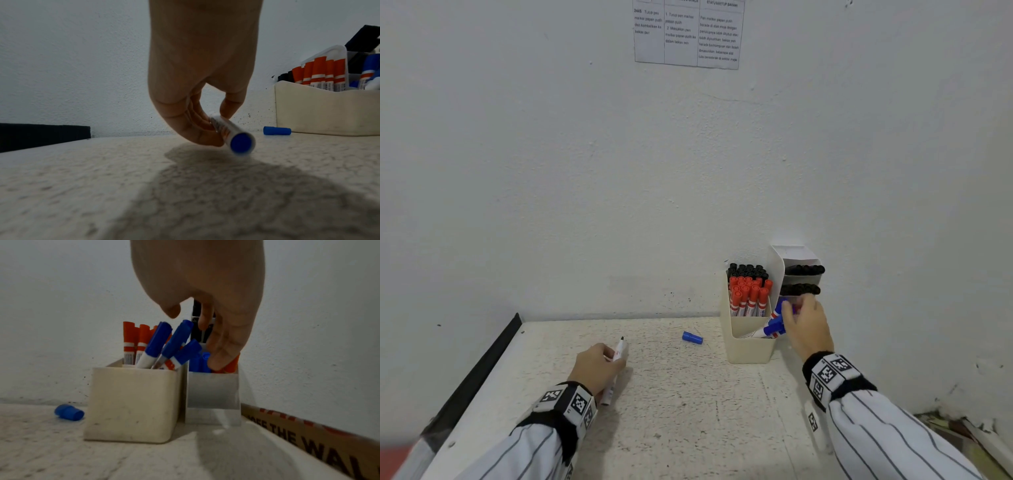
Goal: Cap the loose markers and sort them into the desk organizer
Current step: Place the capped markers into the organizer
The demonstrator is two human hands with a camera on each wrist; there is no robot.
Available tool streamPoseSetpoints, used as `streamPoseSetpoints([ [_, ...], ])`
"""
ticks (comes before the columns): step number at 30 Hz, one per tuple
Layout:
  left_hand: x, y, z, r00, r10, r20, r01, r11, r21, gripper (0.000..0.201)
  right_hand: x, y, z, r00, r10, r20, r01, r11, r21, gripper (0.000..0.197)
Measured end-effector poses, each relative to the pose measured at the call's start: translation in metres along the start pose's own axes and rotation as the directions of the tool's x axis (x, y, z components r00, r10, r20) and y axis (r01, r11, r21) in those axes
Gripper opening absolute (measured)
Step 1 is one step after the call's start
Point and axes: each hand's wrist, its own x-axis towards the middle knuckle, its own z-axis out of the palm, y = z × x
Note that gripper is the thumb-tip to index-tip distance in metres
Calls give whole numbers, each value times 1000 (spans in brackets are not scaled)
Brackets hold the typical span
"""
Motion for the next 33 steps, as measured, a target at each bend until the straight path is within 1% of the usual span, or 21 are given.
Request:
streamPoseSetpoints([
  [1,0,0,0,1000,1,5,-1,1000,-2,14,-4,1,2,998,44,54,-44,999,-10,26],
  [3,-2,1,1,1000,7,18,-7,1000,1,14,-10,2,4,985,90,149,-85,996,-38,29],
  [4,-2,1,2,1000,6,24,-6,1000,-1,14,-11,0,4,980,93,176,-90,996,-26,28],
  [6,-4,2,4,999,8,34,-8,1000,8,14,-11,-3,5,982,71,178,-80,996,43,23],
  [9,-6,2,6,999,9,42,-10,1000,10,16,-5,-8,5,990,-28,137,16,996,87,15],
  [11,-7,2,6,999,12,41,-12,1000,-3,16,-1,-16,4,987,-99,129,89,993,79,15],
  [13,-9,2,5,999,16,38,-16,1000,-8,16,-1,-28,2,971,-210,112,200,975,96,18],
  [14,-10,1,5,999,20,38,-19,1000,-2,16,-2,-33,1,954,-276,121,263,958,114,19],
  [16,-13,1,3,999,25,38,-25,1000,5,16,-7,-41,2,908,-356,223,333,933,135,24],
  [18,-15,1,1,999,28,41,-28,1000,-2,16,-11,-43,6,870,-348,349,330,937,111,29],
  [19,-16,1,0,999,28,42,-28,1000,-8,15,-12,-43,9,868,-338,364,330,940,87,29],
  [20,-17,1,-1,999,28,41,-27,999,-20,15,-15,-44,11,876,-342,341,345,937,53,28],
  [21,-18,1,-2,999,29,37,-27,999,-36,15,-17,-46,13,888,-369,274,381,925,10,25],
  [22,-20,1,-3,999,31,34,-30,998,-49,14,-19,-49,16,891,-419,176,428,903,-18,20],
  [24,-22,1,-5,999,37,33,-34,997,-65,11,-24,-59,22,851,-525,3,525,851,19,9],
  [25,-23,1,-6,999,36,30,-33,997,-75,11,-27,-67,25,831,-555,-41,556,828,64,9],
  [26,-23,0,-6,999,33,29,-30,995,-92,11,-31,-77,29,822,-568,-40,568,813,131,11],
  [28,-23,-4,-7,999,20,34,-15,990,-140,15,-39,-95,38,832,-554,41,521,805,284,12],
  [30,-23,-7,-9,999,1,54,8,983,-181,18,-46,-109,54,839,-499,219,403,839,366,14],
  [31,-23,-9,-10,998,-5,65,17,982,-187,19,-47,-112,64,827,-454,331,337,872,355,17],
  [33,-24,-13,-14,996,-7,87,23,981,-190,20,-50,-112,87,779,-330,533,219,940,263,28],
])
